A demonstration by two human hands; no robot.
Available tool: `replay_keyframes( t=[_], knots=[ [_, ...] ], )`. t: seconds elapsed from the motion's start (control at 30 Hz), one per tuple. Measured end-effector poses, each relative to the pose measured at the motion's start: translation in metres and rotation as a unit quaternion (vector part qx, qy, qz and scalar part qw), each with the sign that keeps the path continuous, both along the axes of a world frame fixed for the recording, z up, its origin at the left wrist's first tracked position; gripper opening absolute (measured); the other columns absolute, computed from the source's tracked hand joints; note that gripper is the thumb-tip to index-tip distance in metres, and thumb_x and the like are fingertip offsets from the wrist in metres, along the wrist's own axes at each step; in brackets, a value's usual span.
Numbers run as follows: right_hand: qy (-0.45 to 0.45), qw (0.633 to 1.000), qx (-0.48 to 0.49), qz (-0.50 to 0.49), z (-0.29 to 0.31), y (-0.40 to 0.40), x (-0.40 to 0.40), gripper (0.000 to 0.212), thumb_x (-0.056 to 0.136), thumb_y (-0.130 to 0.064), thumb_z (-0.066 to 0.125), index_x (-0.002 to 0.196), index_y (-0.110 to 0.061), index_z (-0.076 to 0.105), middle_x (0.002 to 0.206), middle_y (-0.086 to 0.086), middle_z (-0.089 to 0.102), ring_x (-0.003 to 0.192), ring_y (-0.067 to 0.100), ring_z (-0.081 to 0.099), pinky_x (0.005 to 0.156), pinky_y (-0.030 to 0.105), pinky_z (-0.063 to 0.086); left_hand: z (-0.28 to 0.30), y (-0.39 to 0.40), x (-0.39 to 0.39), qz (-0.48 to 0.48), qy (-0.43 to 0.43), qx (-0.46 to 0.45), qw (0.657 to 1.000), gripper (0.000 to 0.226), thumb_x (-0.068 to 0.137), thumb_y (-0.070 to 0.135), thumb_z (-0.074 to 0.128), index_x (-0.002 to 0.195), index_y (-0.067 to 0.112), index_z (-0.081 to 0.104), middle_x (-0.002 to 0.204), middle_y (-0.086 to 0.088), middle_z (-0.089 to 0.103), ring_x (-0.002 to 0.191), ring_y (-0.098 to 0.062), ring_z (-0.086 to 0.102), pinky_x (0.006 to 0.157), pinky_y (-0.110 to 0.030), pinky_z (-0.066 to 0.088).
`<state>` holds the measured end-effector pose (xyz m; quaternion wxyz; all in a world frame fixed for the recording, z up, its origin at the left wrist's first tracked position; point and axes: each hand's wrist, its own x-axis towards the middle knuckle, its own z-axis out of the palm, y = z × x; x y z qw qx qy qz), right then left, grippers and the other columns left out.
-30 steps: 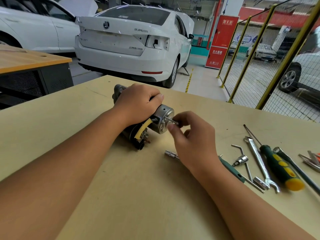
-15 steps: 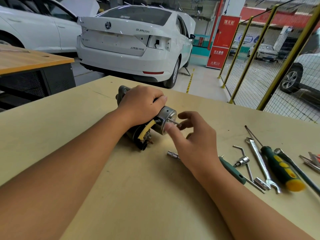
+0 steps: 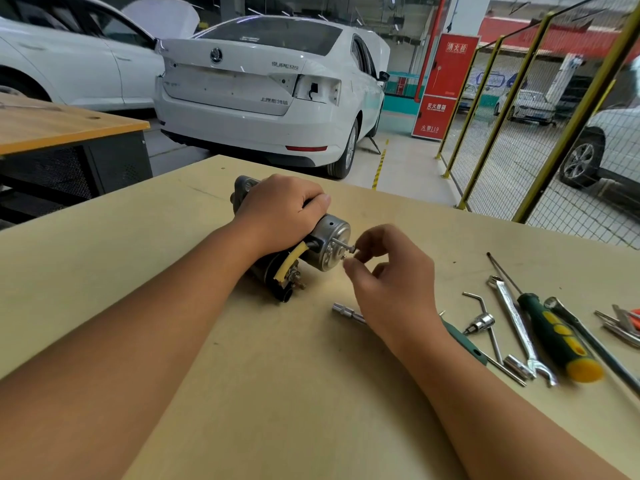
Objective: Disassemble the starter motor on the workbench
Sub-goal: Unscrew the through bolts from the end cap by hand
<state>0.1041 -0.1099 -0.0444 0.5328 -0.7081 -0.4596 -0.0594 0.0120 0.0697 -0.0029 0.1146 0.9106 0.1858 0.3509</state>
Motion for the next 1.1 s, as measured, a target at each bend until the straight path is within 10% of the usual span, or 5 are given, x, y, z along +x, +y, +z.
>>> replay_keyframes(
  t=[0.2, 0.4, 0.57, 0.73, 1.1],
  knots=[
    [0.002, 1.000, 0.005, 0.016, -0.0001, -0.0029, -0.0018, 0.022, 0.083, -0.051, 0.076, 0.088, -0.032, 0.067, 0.078, -0.017, 0.065, 0.079, 0.003, 0.061, 0.063, 0.019, 0.043, -0.0011, 0.0018, 0.0011, 0.004, -0.002, 0.006, 1.000, 0.043, 0.097, 0.048, 0.042, 0.072, 0.020, 0.065, 0.064, 0.003, 0.061, 0.067, -0.016, 0.058, 0.060, -0.030, 0.036],
    [-0.037, 0.999, 0.039, 0.009, -0.0005, 0.0000, -0.0009, 0.023, 0.080, -0.006, 0.077, 0.090, -0.023, 0.068, 0.085, -0.014, 0.065, 0.066, 0.003, 0.053, 0.064, 0.029, 0.044, -0.0018, 0.0012, 0.0015, 0.003, -0.003, 0.004, 1.000, 0.043, 0.097, 0.047, 0.042, 0.073, 0.020, 0.066, 0.065, 0.004, 0.062, 0.069, -0.015, 0.058, 0.060, -0.029, 0.034],
    [-0.056, 0.998, -0.003, -0.006, -0.0002, 0.0009, -0.0045, 0.022, 0.090, -0.050, 0.067, 0.088, -0.027, 0.066, 0.080, -0.013, 0.063, 0.077, 0.005, 0.058, 0.065, 0.027, 0.044, -0.0005, 0.0003, 0.0010, 0.003, -0.003, 0.004, 1.000, 0.043, 0.096, 0.047, 0.041, 0.073, 0.020, 0.066, 0.065, 0.003, 0.061, 0.068, -0.016, 0.058, 0.060, -0.030, 0.036],
    [-0.058, 0.998, 0.009, -0.013, 0.0009, -0.0007, -0.0029, 0.026, 0.081, -0.016, 0.080, 0.094, -0.029, 0.060, 0.084, -0.017, 0.063, 0.068, 0.000, 0.054, 0.064, 0.022, 0.040, -0.0006, 0.0001, 0.0006, 0.002, 0.000, -0.001, 1.000, 0.042, 0.096, 0.047, 0.041, 0.074, 0.022, 0.066, 0.067, 0.004, 0.062, 0.070, -0.014, 0.058, 0.061, -0.030, 0.036],
    [-0.041, 0.999, -0.002, -0.016, -0.0010, -0.0007, -0.0003, 0.037, 0.072, -0.038, 0.088, 0.099, -0.033, 0.063, 0.086, -0.019, 0.062, 0.076, 0.002, 0.057, 0.065, 0.022, 0.042, 0.0006, -0.0008, -0.0006, 0.002, 0.000, 0.002, 1.000, 0.042, 0.098, 0.045, 0.042, 0.074, 0.019, 0.066, 0.066, 0.002, 0.061, 0.069, -0.017, 0.057, 0.062, -0.033, 0.042]
  ],
)
